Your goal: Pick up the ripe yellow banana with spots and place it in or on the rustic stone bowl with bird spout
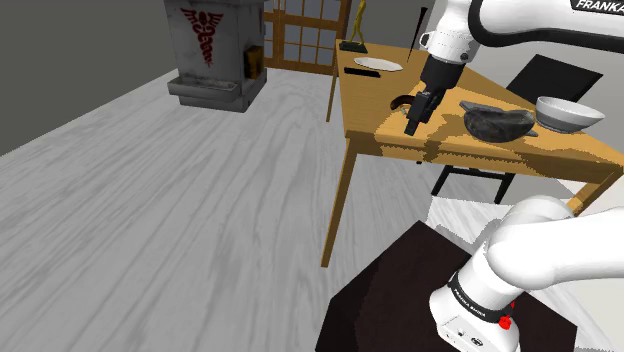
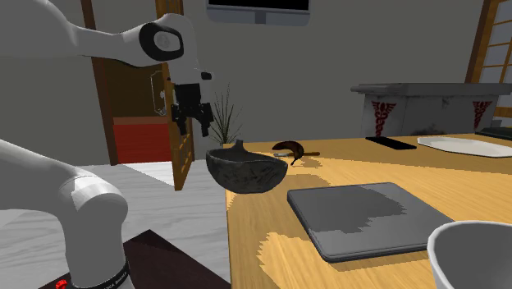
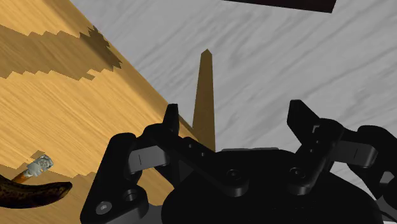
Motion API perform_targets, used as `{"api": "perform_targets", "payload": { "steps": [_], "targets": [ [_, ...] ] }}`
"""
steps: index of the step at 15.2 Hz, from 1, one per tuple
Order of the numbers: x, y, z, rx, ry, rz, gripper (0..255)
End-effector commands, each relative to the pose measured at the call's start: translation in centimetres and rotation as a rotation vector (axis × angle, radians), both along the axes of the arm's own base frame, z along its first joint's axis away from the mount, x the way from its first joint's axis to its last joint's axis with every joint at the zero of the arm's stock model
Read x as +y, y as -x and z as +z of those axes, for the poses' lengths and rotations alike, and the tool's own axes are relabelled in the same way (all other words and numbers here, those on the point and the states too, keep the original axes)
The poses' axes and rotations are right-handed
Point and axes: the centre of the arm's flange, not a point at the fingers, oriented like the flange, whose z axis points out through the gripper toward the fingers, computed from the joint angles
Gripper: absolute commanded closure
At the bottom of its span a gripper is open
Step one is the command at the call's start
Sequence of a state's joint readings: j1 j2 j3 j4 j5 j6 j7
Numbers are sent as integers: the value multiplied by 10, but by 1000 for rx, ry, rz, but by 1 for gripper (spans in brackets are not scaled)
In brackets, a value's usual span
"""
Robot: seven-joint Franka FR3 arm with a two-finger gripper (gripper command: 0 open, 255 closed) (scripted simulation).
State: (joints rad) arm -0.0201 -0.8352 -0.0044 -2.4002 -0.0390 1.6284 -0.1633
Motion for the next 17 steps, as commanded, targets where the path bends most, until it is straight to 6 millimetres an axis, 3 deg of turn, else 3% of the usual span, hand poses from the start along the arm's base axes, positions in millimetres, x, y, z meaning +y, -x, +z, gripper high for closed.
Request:
{"api": "perform_targets", "payload": {
  "steps": [1, 17],
  "targets": [
    [0, 0, 0, 0, 0, 0, 0],
    [-197, -63, -10, -87, 9, 119, 0]
  ]
}}
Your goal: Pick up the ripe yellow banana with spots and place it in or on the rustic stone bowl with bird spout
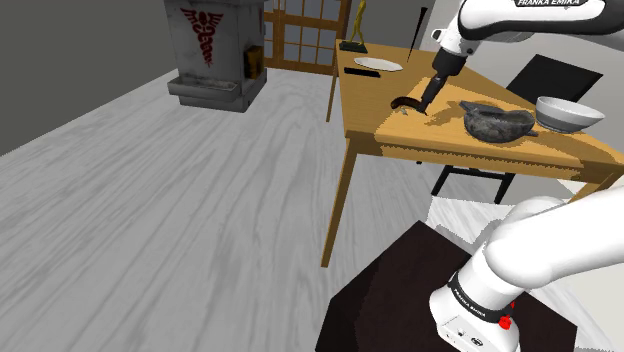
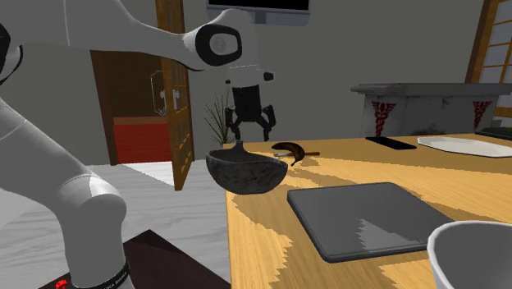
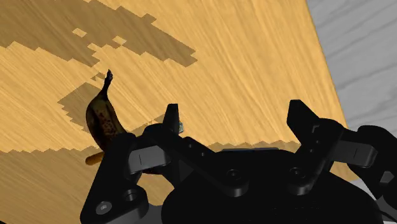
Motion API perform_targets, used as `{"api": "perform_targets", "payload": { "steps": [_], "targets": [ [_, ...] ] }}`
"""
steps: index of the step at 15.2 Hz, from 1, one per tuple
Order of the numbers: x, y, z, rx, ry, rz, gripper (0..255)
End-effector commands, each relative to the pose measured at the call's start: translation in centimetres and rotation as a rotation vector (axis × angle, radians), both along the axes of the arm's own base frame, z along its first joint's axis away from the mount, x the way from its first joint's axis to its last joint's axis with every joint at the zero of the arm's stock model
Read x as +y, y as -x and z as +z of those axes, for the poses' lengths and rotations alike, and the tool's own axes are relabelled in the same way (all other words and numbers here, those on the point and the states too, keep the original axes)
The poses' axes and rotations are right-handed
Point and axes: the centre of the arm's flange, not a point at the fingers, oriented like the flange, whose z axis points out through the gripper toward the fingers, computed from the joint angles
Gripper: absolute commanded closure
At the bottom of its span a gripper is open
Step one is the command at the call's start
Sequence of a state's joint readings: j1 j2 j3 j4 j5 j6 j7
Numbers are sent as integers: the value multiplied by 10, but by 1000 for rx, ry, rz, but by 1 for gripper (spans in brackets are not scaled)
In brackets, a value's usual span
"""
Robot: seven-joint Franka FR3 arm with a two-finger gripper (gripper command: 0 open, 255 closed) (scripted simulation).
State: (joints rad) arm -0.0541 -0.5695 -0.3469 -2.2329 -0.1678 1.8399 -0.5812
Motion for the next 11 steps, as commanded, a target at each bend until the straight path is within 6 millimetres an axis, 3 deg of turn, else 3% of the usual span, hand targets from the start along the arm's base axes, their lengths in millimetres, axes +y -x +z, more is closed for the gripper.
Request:
{"api": "perform_targets", "payload": {
  "steps": [1, 9, 11],
  "targets": [
    [-26, -10, -4, -11, 3, 16, 0],
    [-121, -52, -6, -55, 8, 76, 0],
    [-122, -53, -11, -55, 8, 76, 0]
  ]
}}
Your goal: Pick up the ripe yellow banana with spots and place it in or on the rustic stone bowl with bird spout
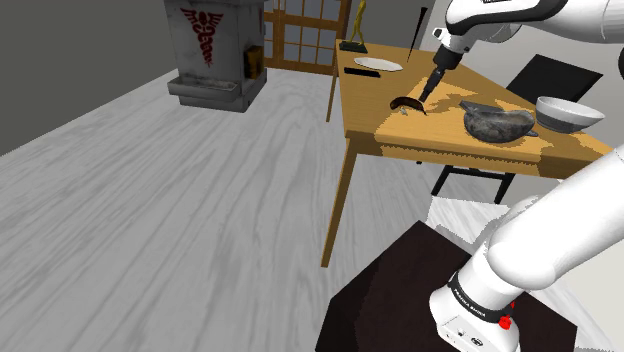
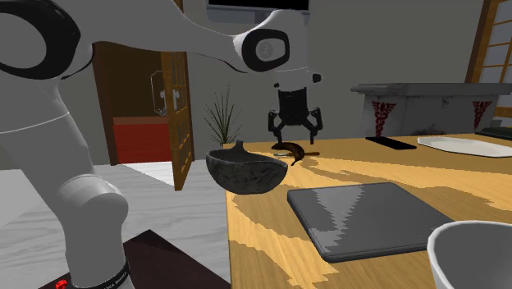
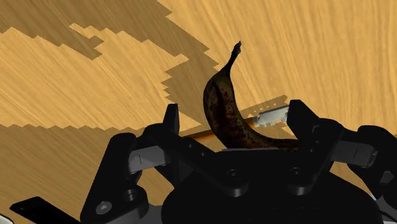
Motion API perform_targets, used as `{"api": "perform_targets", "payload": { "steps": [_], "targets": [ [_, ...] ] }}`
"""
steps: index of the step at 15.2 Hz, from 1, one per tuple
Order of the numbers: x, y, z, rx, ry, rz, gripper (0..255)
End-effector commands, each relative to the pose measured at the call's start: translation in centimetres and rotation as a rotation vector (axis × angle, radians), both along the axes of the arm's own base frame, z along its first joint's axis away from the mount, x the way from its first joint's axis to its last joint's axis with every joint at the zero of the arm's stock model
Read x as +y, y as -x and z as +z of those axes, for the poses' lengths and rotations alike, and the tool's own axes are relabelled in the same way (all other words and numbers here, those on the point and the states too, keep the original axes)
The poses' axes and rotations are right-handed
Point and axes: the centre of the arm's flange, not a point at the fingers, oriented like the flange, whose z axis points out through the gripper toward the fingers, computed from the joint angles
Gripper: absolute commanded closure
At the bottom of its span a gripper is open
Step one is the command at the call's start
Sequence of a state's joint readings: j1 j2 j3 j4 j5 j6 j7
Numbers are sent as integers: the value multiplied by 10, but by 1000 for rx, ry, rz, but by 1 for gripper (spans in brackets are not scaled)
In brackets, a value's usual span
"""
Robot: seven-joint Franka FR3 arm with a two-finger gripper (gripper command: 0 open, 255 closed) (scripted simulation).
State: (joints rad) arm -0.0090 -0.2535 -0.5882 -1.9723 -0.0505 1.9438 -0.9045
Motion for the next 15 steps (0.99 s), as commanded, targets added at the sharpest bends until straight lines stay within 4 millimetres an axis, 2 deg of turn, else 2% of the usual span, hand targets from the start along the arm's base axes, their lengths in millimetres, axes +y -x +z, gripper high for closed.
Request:
{"api": "perform_targets", "payload": {
  "steps": [1, 6, 14, 15],
  "targets": [
    [-3, -4, -8, -2, 1, 3, 0],
    [-4, -10, -37, -2, 1, 3, 0],
    [-4, -10, -37, -2, 1, 3, 0],
    [-4, -10, -37, -2, 1, 3, 255]
  ]
}}
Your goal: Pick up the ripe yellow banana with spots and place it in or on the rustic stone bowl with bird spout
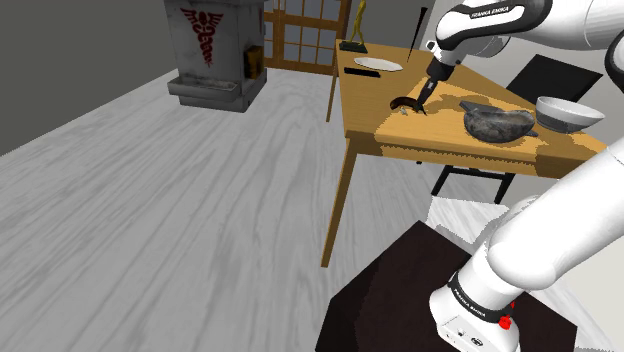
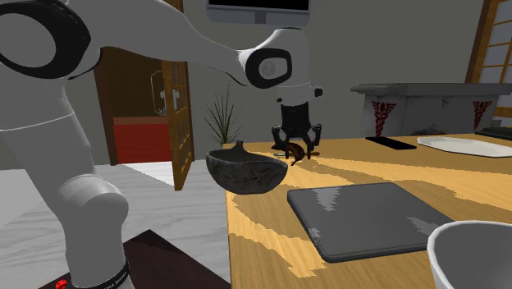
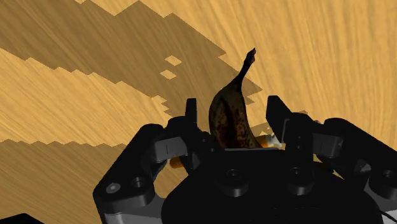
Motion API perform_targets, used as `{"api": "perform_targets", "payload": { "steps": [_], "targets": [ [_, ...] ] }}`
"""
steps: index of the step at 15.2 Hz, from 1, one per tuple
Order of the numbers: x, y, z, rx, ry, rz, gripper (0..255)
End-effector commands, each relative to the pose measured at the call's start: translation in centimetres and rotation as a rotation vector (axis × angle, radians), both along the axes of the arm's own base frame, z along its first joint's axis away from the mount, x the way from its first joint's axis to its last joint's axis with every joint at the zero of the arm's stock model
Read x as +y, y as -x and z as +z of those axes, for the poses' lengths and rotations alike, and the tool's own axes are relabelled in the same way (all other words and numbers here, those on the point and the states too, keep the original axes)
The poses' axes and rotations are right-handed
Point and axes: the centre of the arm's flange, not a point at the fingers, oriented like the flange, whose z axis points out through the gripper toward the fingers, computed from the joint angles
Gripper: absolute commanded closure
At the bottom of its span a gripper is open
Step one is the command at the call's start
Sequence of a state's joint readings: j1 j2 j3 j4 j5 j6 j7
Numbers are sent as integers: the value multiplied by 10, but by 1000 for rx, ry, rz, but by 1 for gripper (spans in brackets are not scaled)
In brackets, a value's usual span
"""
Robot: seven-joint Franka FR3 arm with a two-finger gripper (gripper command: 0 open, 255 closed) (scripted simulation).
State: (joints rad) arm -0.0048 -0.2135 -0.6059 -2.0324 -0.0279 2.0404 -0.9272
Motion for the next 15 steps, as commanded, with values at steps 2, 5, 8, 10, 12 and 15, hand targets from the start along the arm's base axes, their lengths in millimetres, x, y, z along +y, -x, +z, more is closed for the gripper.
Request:
{"api": "perform_targets", "payload": {
  "steps": [2, 5, 8, 10, 12, 15],
  "targets": [
    [0, 0, 0, 0, 0, 0, 255],
    [0, 0, 0, 0, 0, 0, 255],
    [0, 0, 0, 0, 0, 0, 255],
    [0, 0, 5, 0, 0, 0, 255],
    [0, 0, 16, 0, 0, 0, 255],
    [0, 0, 32, 0, 0, 0, 255]
  ]
}}
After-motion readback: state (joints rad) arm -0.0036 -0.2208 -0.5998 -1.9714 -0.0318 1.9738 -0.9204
